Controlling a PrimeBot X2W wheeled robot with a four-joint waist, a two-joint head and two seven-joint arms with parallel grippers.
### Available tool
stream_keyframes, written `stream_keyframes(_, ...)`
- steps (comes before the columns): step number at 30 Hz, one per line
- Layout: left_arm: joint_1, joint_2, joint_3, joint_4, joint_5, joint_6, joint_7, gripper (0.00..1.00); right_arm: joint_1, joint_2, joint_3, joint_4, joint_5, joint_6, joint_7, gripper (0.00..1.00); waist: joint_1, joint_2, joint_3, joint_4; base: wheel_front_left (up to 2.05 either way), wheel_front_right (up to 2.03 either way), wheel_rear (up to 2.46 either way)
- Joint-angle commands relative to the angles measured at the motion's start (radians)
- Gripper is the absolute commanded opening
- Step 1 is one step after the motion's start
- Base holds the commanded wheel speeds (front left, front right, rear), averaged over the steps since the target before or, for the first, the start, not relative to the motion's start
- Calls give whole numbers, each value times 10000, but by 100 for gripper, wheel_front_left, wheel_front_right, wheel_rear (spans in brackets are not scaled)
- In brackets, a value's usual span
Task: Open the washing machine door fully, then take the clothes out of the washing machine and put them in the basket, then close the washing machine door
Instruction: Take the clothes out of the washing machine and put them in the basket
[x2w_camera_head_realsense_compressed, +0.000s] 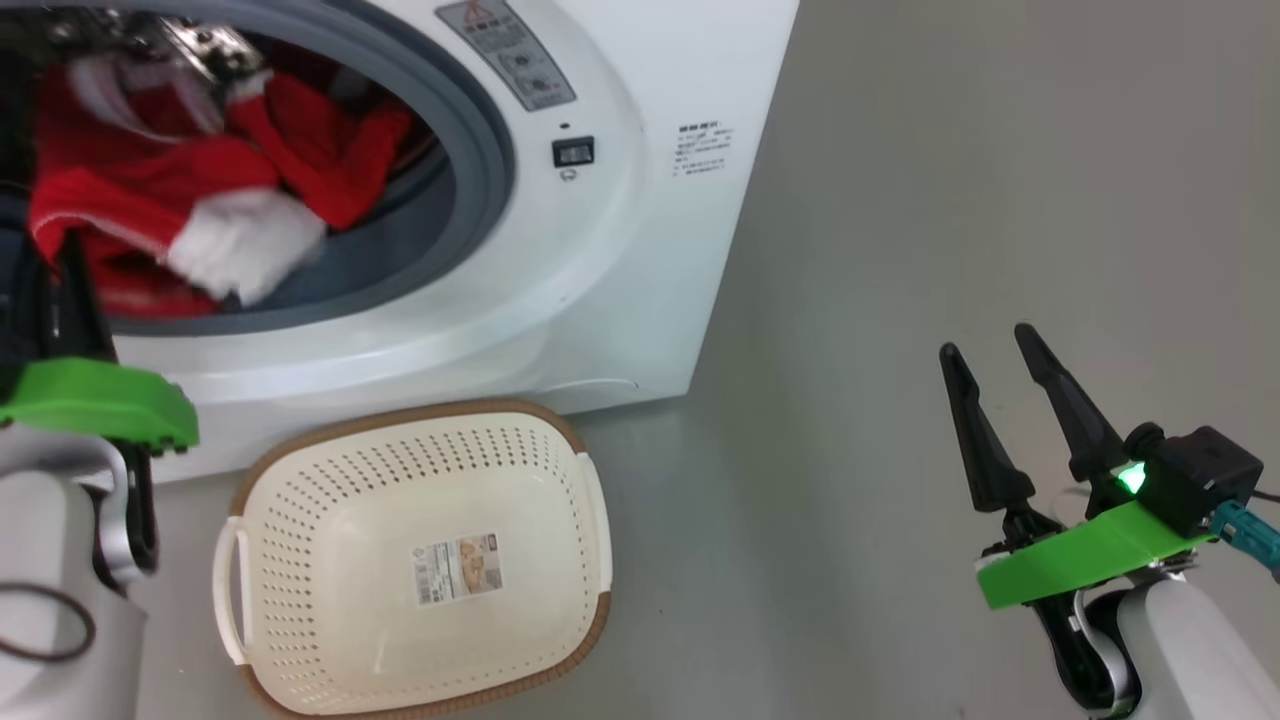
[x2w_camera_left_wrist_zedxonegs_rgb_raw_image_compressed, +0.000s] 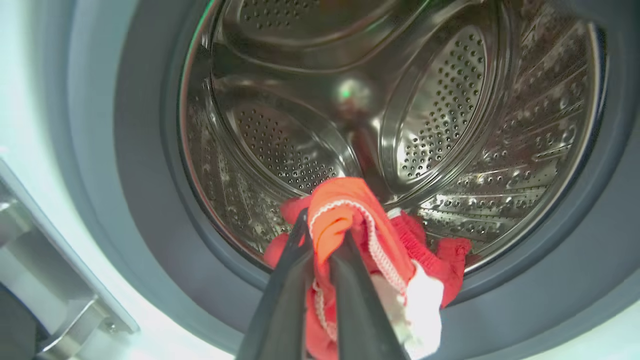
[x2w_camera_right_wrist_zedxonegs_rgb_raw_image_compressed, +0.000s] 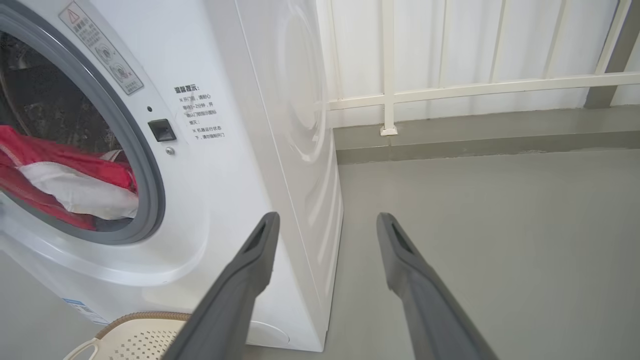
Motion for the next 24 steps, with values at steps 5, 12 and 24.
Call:
stream_keyframes(5,958,345,334,-1785,-60,158,-78,0,274,-13,104,-175,-43,50,-63,100,0,0,-468,256,0,0,0)
stream_keyframes(12,1871,294,295,-4218,-26,534,480,0,371,36,53,-137,-57,50,-63,100,0,0,-753,338,0,0,0)
stream_keyframes(24,3826,-284,-19,-7820,14,1374,1541,0,397,15,-108,-326,-113,50,-63,100,0,0,-567,455,0,0,0)
